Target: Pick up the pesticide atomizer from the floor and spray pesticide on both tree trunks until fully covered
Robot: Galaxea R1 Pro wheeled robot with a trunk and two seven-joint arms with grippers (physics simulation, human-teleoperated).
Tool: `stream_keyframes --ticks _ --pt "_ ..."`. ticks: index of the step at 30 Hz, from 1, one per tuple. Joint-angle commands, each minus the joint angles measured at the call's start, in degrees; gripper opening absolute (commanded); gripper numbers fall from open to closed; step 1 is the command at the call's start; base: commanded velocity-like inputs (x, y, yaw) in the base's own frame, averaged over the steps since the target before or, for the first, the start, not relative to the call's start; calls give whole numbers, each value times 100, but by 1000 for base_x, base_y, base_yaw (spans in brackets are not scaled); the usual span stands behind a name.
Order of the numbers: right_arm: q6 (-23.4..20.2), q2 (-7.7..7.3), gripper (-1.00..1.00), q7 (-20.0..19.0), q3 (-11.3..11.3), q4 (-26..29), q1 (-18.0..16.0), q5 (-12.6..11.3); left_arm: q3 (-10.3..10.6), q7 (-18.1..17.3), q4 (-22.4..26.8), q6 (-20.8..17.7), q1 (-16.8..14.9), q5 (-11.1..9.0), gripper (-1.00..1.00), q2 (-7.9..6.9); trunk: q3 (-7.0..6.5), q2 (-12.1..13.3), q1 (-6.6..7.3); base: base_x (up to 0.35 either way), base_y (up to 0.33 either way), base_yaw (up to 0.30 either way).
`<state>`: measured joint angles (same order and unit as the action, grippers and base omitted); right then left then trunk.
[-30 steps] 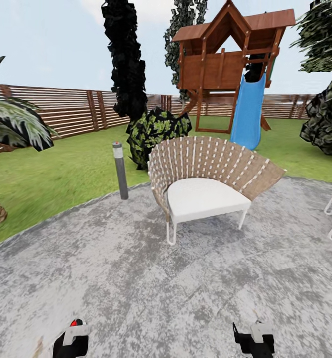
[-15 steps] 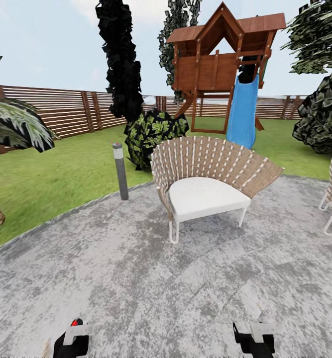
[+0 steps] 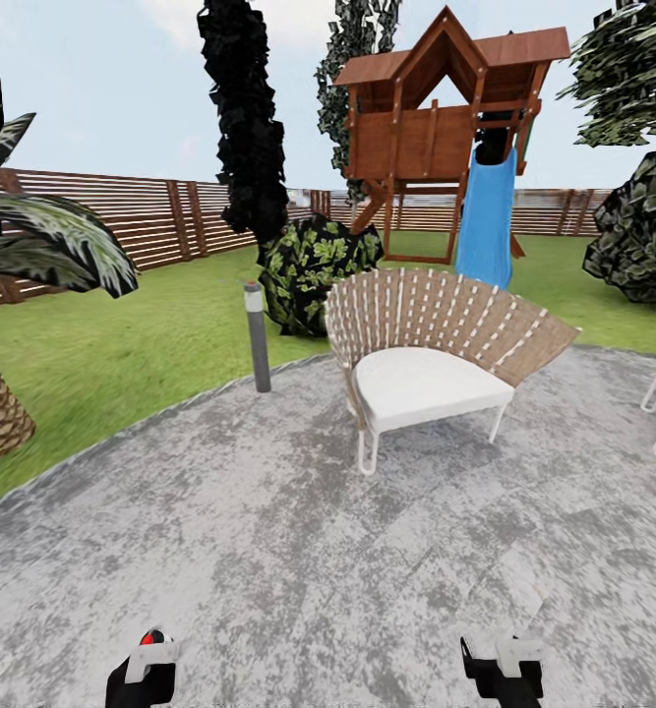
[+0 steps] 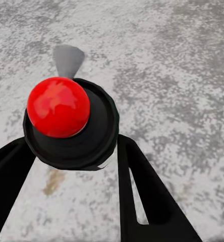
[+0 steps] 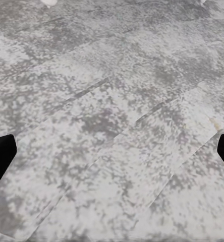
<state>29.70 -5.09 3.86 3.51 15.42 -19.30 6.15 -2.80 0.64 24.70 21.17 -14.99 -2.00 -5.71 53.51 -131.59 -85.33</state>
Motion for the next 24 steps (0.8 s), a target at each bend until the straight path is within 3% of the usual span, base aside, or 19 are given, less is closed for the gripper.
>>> stream_keyframes --ticks 1,10,24 --pt "18 1 100 18 35 -2 -3 59 8 7 -5 19 -4 -20 -100 0 5 -2 3 -128 297 0" --pt "18 7 100 25 39 7 -3 53 8 5 -1 19 -4 -20 -100 0 -3 -2 3 -133 297 -46" --pt "18 8 100 21 44 5 -3 53 8 -2 0 1 -4 -20 -100 0 -45 -2 3 -210 261 -257"
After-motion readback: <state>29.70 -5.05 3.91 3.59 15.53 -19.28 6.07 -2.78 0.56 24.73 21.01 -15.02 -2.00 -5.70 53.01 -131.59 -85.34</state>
